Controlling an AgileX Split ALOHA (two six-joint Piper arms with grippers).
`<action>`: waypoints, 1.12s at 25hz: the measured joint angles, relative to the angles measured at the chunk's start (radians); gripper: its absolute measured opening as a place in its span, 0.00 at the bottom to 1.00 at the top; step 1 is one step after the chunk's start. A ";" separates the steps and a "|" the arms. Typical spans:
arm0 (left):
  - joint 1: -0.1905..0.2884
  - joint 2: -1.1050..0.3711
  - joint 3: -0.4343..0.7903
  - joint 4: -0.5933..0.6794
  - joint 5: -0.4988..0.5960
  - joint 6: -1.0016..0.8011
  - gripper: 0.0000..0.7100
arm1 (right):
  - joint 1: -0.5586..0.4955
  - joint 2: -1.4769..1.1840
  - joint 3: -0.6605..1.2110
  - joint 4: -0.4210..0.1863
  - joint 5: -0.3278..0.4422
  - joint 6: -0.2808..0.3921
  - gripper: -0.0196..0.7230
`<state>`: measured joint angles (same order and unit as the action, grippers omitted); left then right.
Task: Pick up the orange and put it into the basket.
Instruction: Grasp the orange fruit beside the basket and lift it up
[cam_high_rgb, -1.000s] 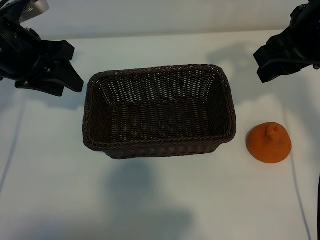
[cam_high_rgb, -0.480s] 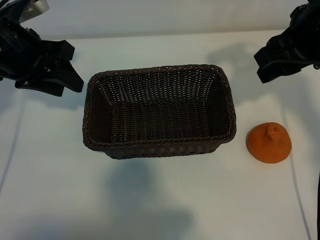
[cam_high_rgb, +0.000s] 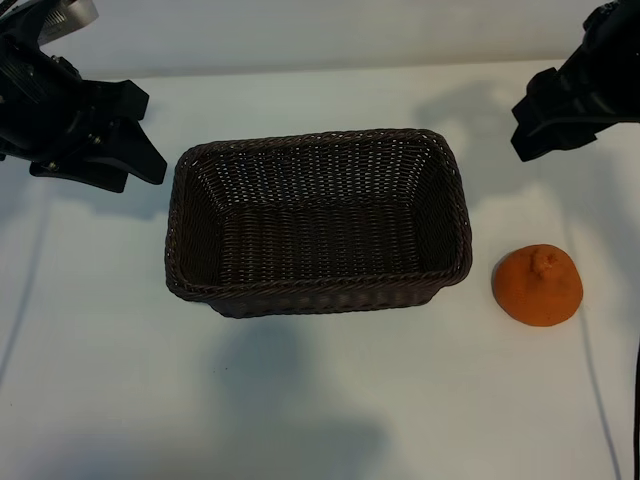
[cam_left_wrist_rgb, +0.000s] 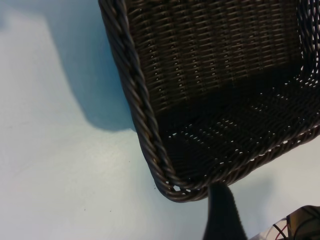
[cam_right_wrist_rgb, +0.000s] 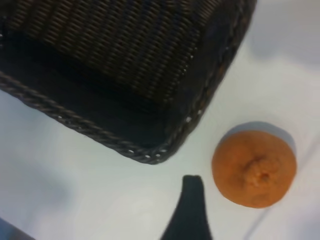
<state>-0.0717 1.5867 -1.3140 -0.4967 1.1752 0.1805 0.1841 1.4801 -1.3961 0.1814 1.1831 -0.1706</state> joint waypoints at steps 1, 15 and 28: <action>0.000 0.000 0.000 0.000 0.000 0.000 0.67 | 0.000 0.000 0.000 -0.011 0.003 0.001 0.85; 0.000 0.000 0.000 0.000 0.000 0.000 0.65 | 0.000 0.098 0.027 -0.066 0.030 0.040 0.84; 0.000 0.000 0.000 -0.016 0.000 0.004 0.65 | -0.047 0.119 0.279 -0.089 -0.135 0.076 0.83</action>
<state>-0.0717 1.5867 -1.3140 -0.5128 1.1752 0.1848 0.1370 1.5993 -1.1168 0.0921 1.0476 -0.0942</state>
